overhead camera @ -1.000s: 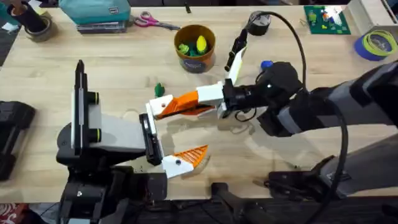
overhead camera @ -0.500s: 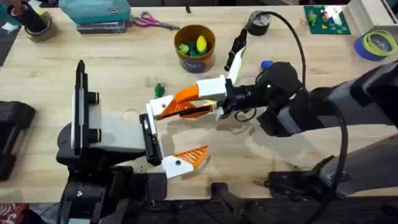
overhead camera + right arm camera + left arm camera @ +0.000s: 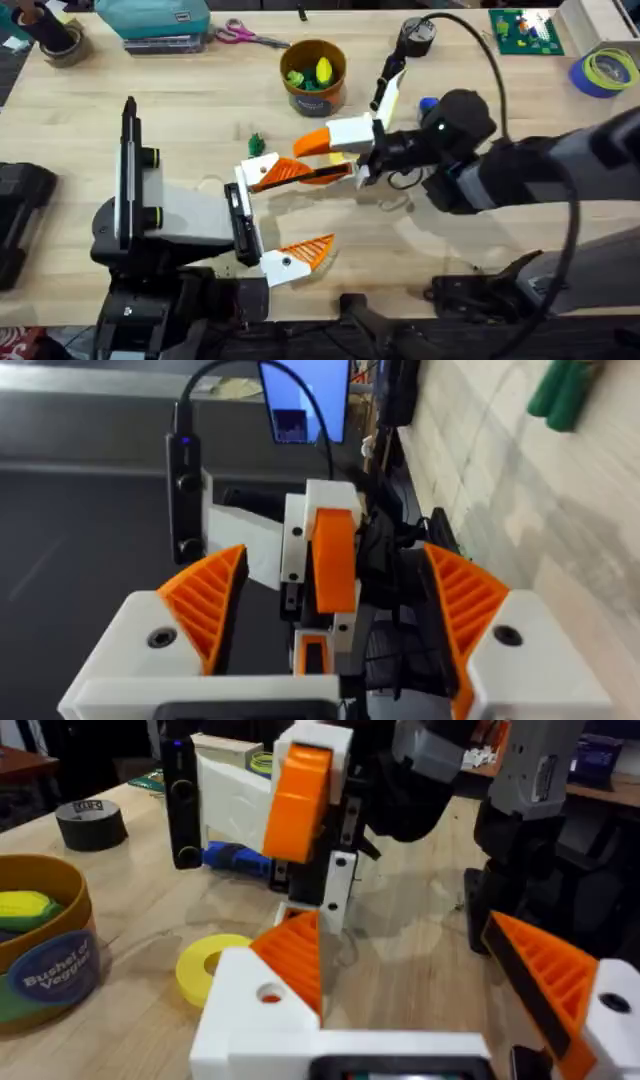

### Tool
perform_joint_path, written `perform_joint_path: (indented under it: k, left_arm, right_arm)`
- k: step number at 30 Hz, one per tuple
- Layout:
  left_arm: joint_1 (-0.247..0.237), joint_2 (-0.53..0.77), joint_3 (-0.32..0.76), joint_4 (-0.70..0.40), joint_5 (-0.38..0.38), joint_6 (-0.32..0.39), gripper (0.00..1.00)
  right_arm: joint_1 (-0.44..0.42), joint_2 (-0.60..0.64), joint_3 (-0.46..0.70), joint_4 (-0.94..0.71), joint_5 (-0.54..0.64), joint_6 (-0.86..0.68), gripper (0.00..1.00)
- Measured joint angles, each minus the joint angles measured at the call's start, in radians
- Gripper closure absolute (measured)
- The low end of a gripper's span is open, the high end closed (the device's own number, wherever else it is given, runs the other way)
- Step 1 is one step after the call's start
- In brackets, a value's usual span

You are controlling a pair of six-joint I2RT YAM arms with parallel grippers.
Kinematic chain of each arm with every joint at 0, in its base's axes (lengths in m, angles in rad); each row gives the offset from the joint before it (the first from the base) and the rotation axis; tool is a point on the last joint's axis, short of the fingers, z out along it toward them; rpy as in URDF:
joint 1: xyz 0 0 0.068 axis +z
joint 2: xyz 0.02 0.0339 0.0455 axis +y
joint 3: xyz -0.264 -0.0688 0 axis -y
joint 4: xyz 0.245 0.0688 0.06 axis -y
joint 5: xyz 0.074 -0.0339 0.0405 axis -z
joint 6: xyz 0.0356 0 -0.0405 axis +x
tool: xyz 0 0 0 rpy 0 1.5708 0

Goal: Pick up the gripper from the table and insert it into the empty holder that is missing its gripper. Then pick up a screw, insert it into the mounting hole, and use the screwdriver to tighten it. Finally, clean up the table by picking up the vegetable and placing it into the bucket.

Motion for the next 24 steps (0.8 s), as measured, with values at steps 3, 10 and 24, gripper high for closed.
perform_joint_path:
  k: [3, 10, 24]
  left_arm:
    - [0.000, 0.000, 0.000, 0.000, 0.000, 0.000, 0.016]
    - [0.000, 0.000, 0.000, 0.000, 0.000, 0.000, 0.015]
    - [0.000, 0.000, 0.000, 0.000, 0.000, 0.000, 0.015]
  right_arm:
    - [-0.040, -0.038, 0.000, -0.071, -0.028, -0.013, 0.007]
    - [-0.153, -0.144, 0.000, -0.164, -0.094, -0.049, 0.007]
    - [-0.456, -0.506, 0.049, -1.106, -0.166, -0.489, 0.005]
